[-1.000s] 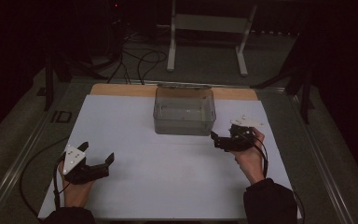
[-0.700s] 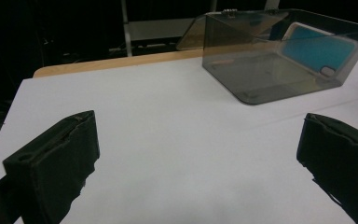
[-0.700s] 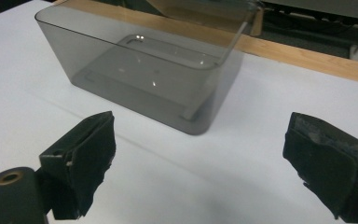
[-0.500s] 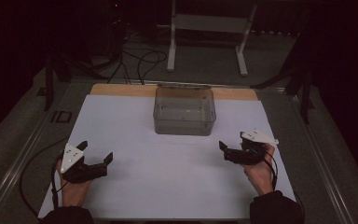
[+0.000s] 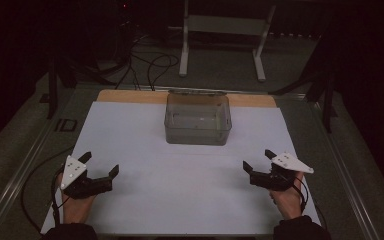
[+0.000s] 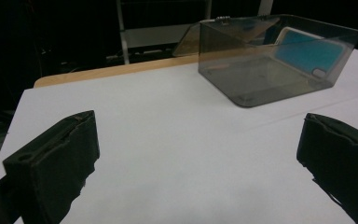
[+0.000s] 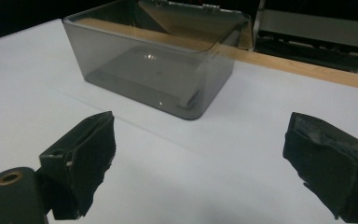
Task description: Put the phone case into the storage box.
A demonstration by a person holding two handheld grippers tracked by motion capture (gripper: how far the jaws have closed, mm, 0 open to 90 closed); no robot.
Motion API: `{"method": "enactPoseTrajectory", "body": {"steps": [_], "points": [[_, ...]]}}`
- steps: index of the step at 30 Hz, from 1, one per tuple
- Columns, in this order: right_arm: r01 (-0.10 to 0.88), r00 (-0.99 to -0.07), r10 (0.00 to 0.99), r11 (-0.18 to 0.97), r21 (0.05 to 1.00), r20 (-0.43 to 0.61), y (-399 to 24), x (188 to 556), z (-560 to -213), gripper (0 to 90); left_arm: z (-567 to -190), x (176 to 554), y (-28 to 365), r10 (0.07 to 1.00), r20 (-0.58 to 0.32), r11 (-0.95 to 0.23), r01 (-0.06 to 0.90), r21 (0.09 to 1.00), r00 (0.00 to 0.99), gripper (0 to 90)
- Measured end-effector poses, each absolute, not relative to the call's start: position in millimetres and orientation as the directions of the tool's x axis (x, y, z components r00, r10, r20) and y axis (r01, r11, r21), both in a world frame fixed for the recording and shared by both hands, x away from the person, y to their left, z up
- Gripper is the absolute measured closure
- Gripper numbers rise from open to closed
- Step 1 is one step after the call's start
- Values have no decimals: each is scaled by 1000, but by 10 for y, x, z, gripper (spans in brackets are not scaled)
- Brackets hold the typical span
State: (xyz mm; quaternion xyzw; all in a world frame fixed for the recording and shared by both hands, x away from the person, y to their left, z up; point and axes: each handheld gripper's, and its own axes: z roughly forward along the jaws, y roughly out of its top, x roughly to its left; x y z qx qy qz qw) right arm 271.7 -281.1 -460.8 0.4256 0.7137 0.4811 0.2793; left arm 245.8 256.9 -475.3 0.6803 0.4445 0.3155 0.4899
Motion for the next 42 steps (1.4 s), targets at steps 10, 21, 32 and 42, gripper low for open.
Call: {"method": "enactPoseTrajectory", "body": {"steps": [10, 21, 32, 42], "points": [[319, -496, 868, 164, 933, 17, -2935, 2607, -4751, 94, -4794, 2447, 2548, 903, 0, -138, 291, 947, 429, 0], [311, -512, 858, 132, 941, 49, -3001, 2551, -4845, 94, -4827, 2451, 2555, 899, 14, -156, 291, 944, 437, 0], [350, -447, 891, 91, 932, 81, -2908, 2571, -4855, 93, -4855, 2452, 2551, 906, 25, -164, 298, 940, 422, 0], [383, -444, 893, 115, 917, 73, -2805, 2595, -4920, 93, -4889, 2476, 2561, 913, 13, -155, 315, 936, 408, 0]]}}
